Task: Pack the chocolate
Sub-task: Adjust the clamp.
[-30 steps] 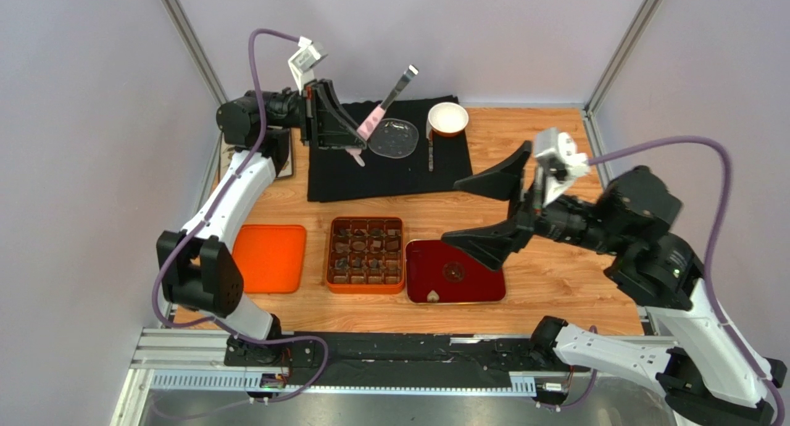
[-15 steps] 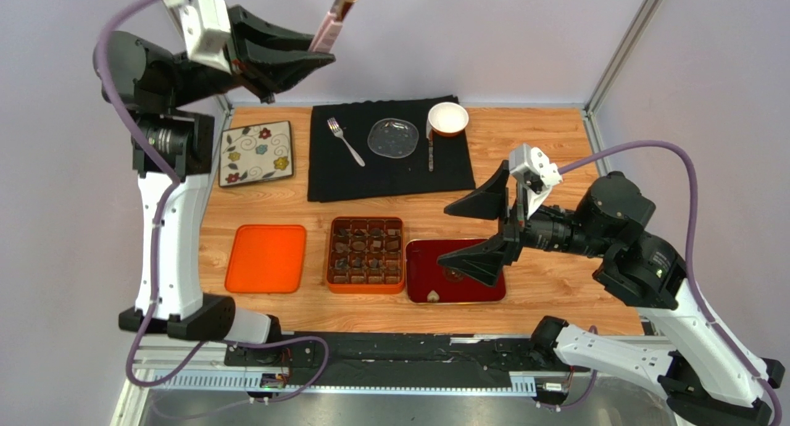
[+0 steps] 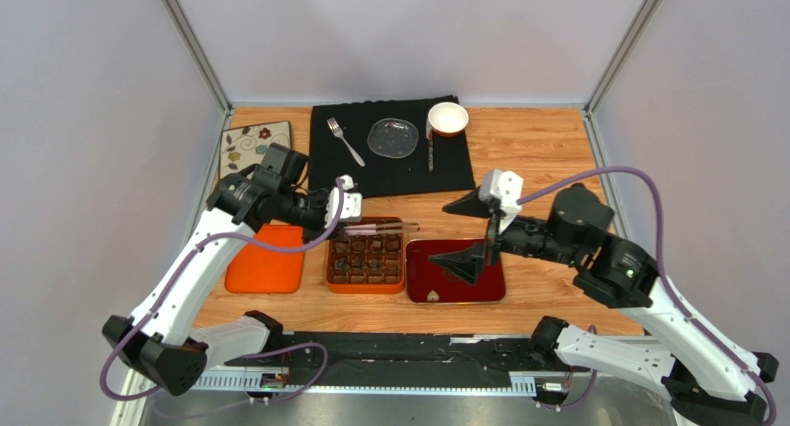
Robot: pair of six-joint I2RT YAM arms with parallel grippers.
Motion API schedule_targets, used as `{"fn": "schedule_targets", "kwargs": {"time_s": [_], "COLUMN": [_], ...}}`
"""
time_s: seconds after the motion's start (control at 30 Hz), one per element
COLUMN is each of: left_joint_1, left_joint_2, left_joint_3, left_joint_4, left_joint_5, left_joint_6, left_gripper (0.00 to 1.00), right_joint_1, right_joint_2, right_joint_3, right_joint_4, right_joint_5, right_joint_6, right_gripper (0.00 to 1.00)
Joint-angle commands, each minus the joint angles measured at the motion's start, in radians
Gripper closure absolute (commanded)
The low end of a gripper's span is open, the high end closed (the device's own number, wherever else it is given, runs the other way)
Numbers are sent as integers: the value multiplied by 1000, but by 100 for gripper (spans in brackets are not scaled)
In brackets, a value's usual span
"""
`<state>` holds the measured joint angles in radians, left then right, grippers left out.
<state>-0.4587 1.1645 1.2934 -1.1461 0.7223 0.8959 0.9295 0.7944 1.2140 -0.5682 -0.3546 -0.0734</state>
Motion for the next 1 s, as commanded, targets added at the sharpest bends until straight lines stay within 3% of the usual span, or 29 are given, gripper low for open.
{"fn": "schedule_targets", "kwargs": {"time_s": [0.0,0.27,0.7,0.97], "left_joint_1": [-52,-139,-141,-140], "left_joint_2": [-107,-131,-154,-161], "left_joint_3": [50,75,112,113], "left_joint_4": [-122,-135,-64,-66], "left_joint_5": [-30,-15,11,2], "left_joint_6": [127,40,-84,-101], "left_gripper": [100,100,100,100], "right_joint_1": [34,146,276,313], "right_joint_2": [19,80,94,149], "right_joint_3": [-85,-206,-502,-542], "right_joint_4": [115,338,908,1079], "right_joint_5": [13,48,261,321], "right_joint_6": [-123,-114,1,-2], "right_gripper": [0,1,21,31]}}
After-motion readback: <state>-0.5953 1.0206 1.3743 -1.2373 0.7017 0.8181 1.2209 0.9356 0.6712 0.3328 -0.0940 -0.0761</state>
